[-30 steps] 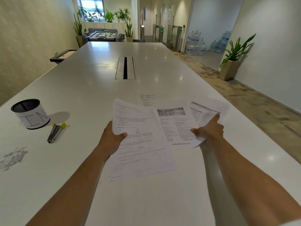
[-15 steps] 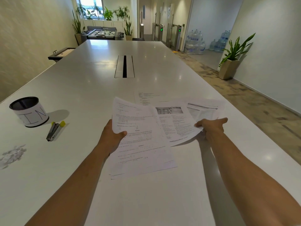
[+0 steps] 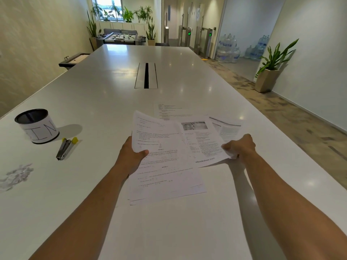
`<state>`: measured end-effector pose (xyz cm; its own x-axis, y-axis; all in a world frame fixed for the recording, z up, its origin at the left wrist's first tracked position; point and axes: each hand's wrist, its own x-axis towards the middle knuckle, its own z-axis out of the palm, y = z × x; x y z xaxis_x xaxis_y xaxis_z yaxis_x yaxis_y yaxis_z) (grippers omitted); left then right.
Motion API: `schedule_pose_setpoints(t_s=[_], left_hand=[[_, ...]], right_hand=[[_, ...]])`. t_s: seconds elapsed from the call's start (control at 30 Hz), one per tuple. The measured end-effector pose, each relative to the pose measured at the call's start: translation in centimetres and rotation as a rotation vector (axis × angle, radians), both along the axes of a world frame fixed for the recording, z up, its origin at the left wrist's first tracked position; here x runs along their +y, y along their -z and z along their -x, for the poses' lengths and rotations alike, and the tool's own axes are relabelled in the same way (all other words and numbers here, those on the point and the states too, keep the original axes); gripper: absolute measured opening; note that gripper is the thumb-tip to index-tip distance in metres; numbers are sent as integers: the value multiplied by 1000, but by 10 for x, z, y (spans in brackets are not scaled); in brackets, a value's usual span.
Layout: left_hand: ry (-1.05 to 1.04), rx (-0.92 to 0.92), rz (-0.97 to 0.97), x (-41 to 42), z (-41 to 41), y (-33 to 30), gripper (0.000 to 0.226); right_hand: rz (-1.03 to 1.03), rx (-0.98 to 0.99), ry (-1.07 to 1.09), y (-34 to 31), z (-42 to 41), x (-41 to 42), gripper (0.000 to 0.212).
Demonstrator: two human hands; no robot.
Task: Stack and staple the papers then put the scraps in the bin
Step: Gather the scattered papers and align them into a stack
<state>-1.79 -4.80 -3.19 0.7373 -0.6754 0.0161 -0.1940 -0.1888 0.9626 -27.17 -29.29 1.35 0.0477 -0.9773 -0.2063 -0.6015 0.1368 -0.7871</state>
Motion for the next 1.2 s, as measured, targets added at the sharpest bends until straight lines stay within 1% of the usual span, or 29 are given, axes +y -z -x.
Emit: schedule_pose_setpoints(t_s=[0.1, 0.17, 0.23, 0.27, 0.33, 0.37, 0.43, 0.47, 0.5, 0.6, 0.63, 0.7, 0.73, 0.77, 0.83, 0.87, 0.97, 1.07, 1.17, 1.2], left_hand=[[5, 3, -3, 0, 0, 0, 57], [1, -7, -8, 1, 1, -1, 57], [-5, -12, -19, 2, 1, -1, 58], [-8, -11, -18, 2, 2, -2, 58], [-9, -7, -14, 1, 3, -3, 59], [-13, -10, -17, 1, 3, -4, 58], [-15, -4, -17, 2, 4, -5, 58], [-12, 9, -7, 2, 4, -5, 58], [-11, 21, 4, 2, 4, -5, 58], [-18, 49, 11, 3, 4, -6, 58], [-19, 60, 15, 4, 4, -6, 60], [-10, 90, 32, 4, 4, -6, 62], [-8, 100, 31, 4, 3, -5, 62], [-10, 105, 27, 5, 3, -5, 63], [-14, 125, 30, 4, 4, -6, 63], [-22, 132, 31, 4, 5, -8, 62], [-44, 143, 20, 5, 6, -9, 56], [-72, 190, 20, 6, 5, -11, 42], [-119, 249, 37, 8, 11, -22, 26], [-128, 302, 57, 8, 13, -26, 28]], right_hand=[[-53, -90, -46, 9, -5, 1, 73], [-100, -166, -73, 16, -8, -1, 64], [-118, -159, -102, 23, -10, -6, 63], [-105, -137, -116, 24, -9, -11, 56], [-71, -174, -99, 21, -8, -20, 40], [-53, -218, -82, 15, -8, -23, 42], [11, -298, -45, 0, -7, -29, 60], [45, -332, -26, -9, -5, -30, 65], [76, -366, -9, -17, -3, -32, 64], [143, -496, 43, -41, 1, -35, 45], [144, -561, 61, -48, 2, -34, 43], [64, -737, 54, -59, 4, -31, 52], [17, -808, 15, -63, 3, -27, 52], [-18, -856, -33, -65, 2, -21, 45], [-49, -857, -138, -62, -4, -6, 27], [-52, -822, -188, -57, -8, 2, 26], [-87, -680, -323, -31, -18, 29, 31], [-178, -520, -433, -7, -24, 48, 47], [-216, -420, -545, 9, -28, 61, 46], [-205, -390, -584, 11, -30, 65, 43]])
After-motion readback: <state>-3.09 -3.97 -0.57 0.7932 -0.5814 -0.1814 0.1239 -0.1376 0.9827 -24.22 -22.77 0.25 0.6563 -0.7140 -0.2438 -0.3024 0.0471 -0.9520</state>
